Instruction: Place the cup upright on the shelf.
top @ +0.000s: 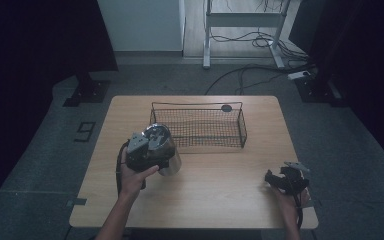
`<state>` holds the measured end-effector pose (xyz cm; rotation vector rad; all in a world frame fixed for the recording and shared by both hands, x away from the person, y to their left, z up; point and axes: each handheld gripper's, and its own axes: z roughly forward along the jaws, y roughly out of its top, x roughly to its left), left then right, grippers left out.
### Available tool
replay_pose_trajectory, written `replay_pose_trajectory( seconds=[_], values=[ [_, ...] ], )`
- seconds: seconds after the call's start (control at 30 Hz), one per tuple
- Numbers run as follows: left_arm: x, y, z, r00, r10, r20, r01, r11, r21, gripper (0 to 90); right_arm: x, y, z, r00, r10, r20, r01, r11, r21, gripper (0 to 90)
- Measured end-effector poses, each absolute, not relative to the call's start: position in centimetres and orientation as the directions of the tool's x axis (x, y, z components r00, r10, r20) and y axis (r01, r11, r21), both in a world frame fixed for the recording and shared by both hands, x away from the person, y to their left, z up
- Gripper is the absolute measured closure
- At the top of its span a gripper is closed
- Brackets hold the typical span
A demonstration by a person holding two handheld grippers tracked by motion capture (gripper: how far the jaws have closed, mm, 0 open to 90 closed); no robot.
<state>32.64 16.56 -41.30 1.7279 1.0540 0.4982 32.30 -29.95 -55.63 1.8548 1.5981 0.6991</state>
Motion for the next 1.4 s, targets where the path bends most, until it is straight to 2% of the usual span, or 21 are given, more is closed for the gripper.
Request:
replay_pose_trajectory(
  seconds=[0.33, 0.7, 1.03, 1.4],
  values=[
    [32.6, 16.7, -40.6, 0.544, 0.827, -0.142, 0.398, -0.106, 0.911, 3.9, 32.3, -29.9, -55.6, 0.144, 0.990, 0.012, 0.681, -0.108, 0.724, 5.3],
    [34.4, 17.0, -40.1, 0.516, 0.847, -0.129, 0.407, -0.110, 0.907, 3.9, 32.3, -30.0, -55.6, 0.146, 0.989, 0.015, 0.679, -0.111, 0.726, 6.1],
    [35.2, 17.0, -39.9, 0.537, 0.828, -0.158, 0.410, -0.093, 0.907, 3.9, 32.3, -30.0, -55.6, 0.147, 0.989, 0.015, 0.679, -0.111, 0.726, 6.1],
    [36.6, 16.6, -38.7, 0.520, 0.842, -0.144, 0.400, -0.092, 0.912, 3.9, 32.3, -30.0, -55.6, 0.150, 0.989, 0.015, 0.679, -0.114, 0.725, 6.1]
  ],
)
